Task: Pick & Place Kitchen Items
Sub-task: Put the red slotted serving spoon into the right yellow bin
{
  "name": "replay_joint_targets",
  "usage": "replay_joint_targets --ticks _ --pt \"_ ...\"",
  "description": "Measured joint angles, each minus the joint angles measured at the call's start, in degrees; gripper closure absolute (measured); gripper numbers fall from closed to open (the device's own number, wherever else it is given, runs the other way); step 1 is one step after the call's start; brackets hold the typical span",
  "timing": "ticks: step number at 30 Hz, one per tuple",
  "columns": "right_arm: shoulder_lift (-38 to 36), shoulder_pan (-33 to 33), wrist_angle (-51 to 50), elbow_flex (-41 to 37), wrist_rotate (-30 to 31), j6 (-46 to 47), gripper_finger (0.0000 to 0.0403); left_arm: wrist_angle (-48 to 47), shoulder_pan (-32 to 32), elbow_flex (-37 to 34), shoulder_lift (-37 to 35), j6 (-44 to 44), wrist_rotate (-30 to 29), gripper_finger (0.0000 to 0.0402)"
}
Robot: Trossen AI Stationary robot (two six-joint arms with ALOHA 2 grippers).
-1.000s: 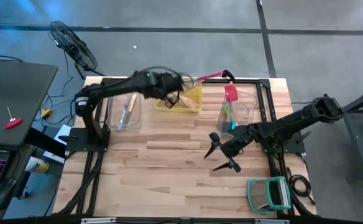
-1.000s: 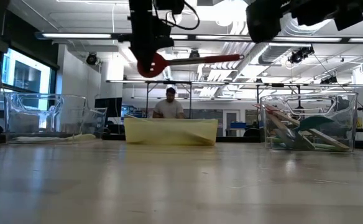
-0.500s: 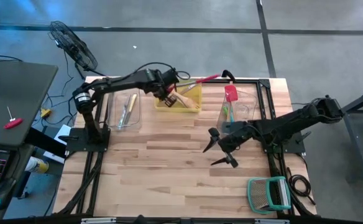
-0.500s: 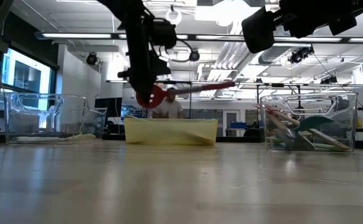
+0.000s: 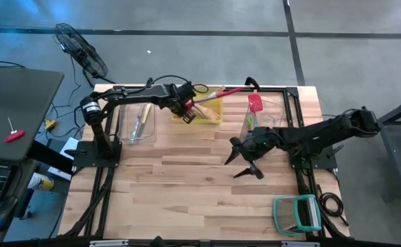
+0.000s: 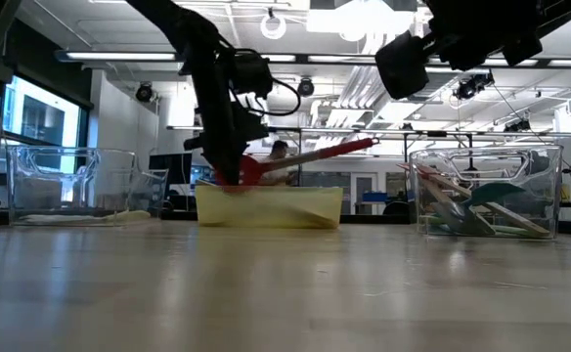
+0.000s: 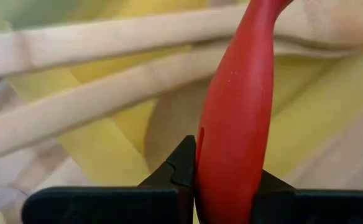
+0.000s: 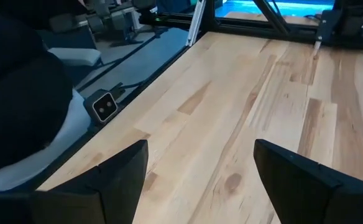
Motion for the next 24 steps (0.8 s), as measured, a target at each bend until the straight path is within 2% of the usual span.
replay_joint_targets --ticks 7,24 --pt "0.0 -2.26 -2.24 0.0 -2.34 0.36 0.0117 1.73 1.07 -1.97 0.0 0.73 -0.07 0.0378" --pt "0.0 -2.91 -3.17 0.0 -2.47 -0.94 0.0117 4.79 2.99 -7.12 0.0 0.05 1.35 0.0378"
